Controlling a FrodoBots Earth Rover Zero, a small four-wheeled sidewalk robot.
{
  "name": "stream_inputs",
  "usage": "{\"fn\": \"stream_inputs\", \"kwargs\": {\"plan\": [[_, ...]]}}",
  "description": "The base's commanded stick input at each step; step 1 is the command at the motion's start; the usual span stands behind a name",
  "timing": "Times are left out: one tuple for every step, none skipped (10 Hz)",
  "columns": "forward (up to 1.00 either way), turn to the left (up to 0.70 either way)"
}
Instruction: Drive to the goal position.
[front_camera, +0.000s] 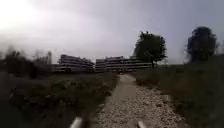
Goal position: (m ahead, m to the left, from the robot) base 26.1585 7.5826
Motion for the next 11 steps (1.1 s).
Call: {"fn": "stream_inputs", "kwargs": {"plan": [[0.7, 0.0], [0.7, 0.0], [0.7, 0.0], [0.7, 0.0], [0.7, 0.0], [0.7, 0.0], [0.7, 0.0], [0.7, 0.0], [0.7, 0.0], [0.7, 0.0], [0.7, 0.0]]}}
